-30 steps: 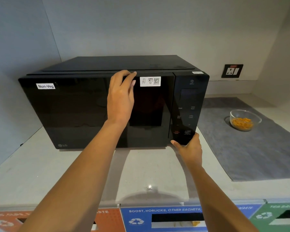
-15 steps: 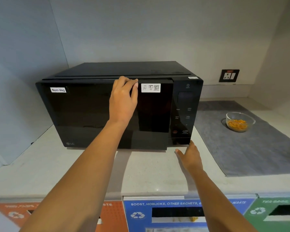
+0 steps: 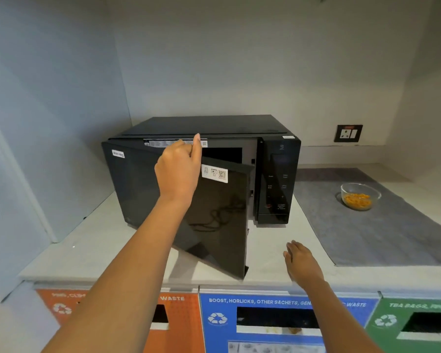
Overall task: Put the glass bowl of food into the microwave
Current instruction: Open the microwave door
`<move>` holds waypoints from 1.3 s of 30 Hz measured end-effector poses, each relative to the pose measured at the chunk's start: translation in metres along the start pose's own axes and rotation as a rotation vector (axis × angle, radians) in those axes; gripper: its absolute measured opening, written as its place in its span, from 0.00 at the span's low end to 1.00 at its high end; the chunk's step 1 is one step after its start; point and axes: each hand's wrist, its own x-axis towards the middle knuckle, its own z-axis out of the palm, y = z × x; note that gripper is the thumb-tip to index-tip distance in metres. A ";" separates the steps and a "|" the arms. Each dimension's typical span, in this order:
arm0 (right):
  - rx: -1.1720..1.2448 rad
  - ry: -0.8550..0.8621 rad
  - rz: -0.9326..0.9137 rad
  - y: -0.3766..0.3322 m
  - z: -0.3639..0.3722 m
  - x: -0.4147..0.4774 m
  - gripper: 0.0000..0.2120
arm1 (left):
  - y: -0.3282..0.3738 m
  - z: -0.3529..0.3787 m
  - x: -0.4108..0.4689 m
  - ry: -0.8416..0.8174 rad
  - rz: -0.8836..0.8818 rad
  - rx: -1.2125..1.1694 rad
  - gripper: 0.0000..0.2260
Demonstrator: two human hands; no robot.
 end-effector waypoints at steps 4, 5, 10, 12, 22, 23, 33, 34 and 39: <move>-0.023 -0.047 -0.020 0.001 -0.003 -0.008 0.23 | 0.008 -0.036 0.000 -0.128 -0.019 0.161 0.25; -0.027 -0.053 -0.027 0.001 -0.004 -0.009 0.23 | 0.011 -0.045 0.001 -0.167 -0.021 0.215 0.25; -0.076 -0.083 -0.037 0.000 -0.006 -0.011 0.24 | 0.024 -0.074 0.007 -0.378 -0.060 0.475 0.18; -0.108 -0.088 -0.045 -0.001 -0.007 -0.013 0.24 | 0.027 -0.082 0.008 -0.424 -0.072 0.547 0.13; -0.112 -0.069 -0.086 0.005 -0.007 -0.016 0.23 | -0.004 -0.121 0.010 -0.473 -0.196 0.767 0.14; -0.109 -0.065 -0.082 0.005 -0.006 -0.016 0.23 | -0.010 -0.123 0.009 -0.466 -0.214 0.778 0.14; -0.130 0.097 -0.021 0.004 0.009 -0.014 0.21 | -0.080 -0.129 0.009 -0.408 -0.358 0.817 0.07; -0.130 0.113 -0.016 0.005 0.011 -0.014 0.21 | -0.086 -0.127 0.009 -0.406 -0.358 0.818 0.07; -0.101 0.168 -0.005 0.009 0.017 -0.009 0.21 | -0.121 -0.115 0.004 -0.374 -0.281 0.915 0.18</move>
